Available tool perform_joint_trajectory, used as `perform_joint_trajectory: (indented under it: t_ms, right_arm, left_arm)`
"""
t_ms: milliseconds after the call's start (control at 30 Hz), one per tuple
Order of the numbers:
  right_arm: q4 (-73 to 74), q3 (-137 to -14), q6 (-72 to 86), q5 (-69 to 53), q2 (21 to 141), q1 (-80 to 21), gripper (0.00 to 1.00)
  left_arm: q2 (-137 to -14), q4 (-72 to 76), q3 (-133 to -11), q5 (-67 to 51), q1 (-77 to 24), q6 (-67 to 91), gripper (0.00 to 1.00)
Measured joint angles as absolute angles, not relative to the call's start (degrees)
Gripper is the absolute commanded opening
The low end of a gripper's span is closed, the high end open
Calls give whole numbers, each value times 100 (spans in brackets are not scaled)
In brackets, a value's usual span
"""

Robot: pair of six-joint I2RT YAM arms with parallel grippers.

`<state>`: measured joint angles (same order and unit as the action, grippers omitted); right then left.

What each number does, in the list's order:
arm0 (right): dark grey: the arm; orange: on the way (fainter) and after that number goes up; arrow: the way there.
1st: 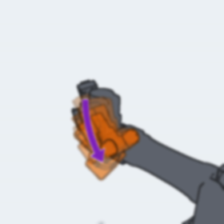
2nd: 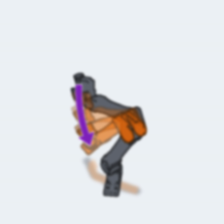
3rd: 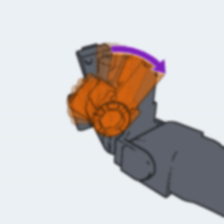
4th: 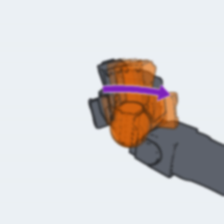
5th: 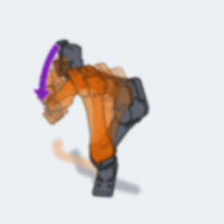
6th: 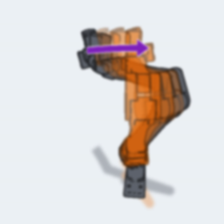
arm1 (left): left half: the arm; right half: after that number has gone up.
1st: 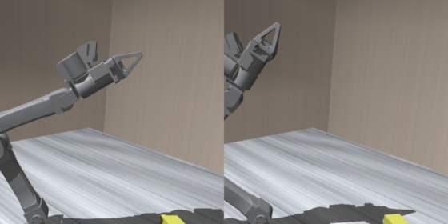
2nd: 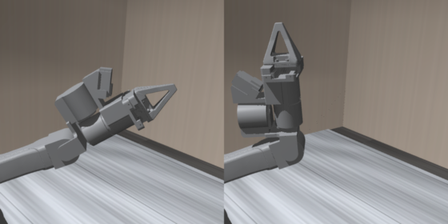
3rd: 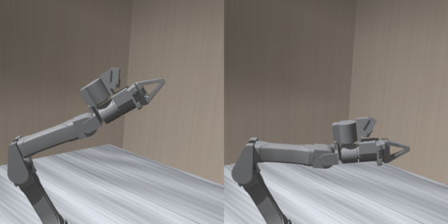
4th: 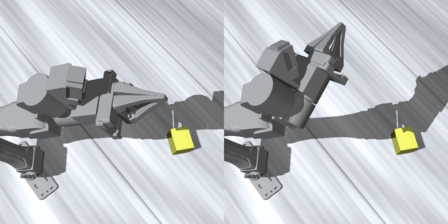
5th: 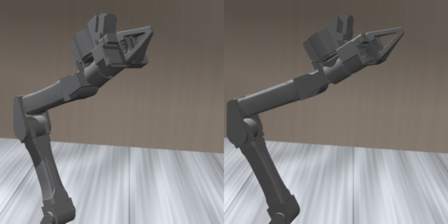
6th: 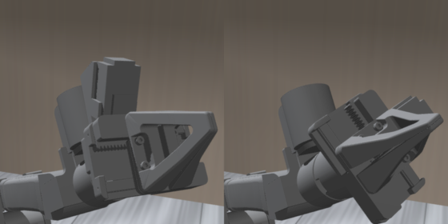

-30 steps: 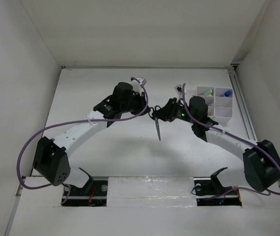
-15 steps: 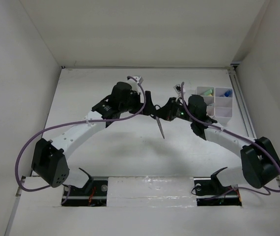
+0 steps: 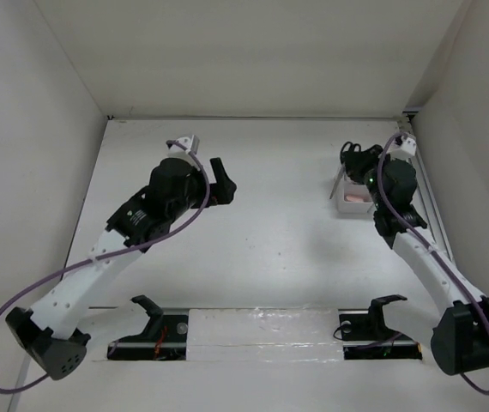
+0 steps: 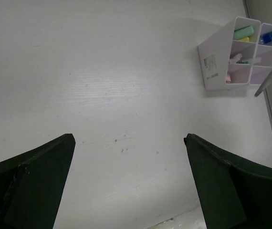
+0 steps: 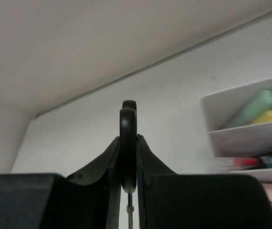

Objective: Sort the stationery into containers
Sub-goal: Place the scissors in the storage box.

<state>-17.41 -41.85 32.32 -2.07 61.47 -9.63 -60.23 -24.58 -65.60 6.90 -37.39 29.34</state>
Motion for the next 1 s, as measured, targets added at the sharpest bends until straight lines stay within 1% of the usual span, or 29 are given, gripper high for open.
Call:
perform_joint_trajectory:
  t_ms: [100,200,300,433,633,767,900,1000]
  right_arm:
    - [-1144,-4462,3400,1382,6169,-921,0]
    - [-519,-4912,3745,2810,6377,-788,0]
    - [148,-5481,4191,3935,6720,-615,0]
    - [1164,-6259,4825,5113,7347,-425,0]
    - [2742,-7170,5601,6283,8423,-379,0]
    - [3424,-7481,5920,6648,8901,-283,0]
    - [3870,-7520,6055,6827,9059,-121,0]
    - [3859,-7520,5986,6930,9048,-10,0]
  left_arm:
    - [-5588,-2620,-6182,862,-3741,2945,100]
    - [-5472,-2777,-5756,1015,-3739,2943,100]
    - [-5533,-2971,-5548,1063,-3739,2917,100]
    - [-5520,-2978,-5527,1081,-3741,2895,100]
    - [-5406,-2965,-5516,1072,-3741,2893,100]
    - [-5334,-2939,-5509,1048,-3739,2858,100]
    - [-5339,-2936,-5509,985,-3739,2827,100]
    - [-5339,-2934,-5509,928,-3741,2805,100]
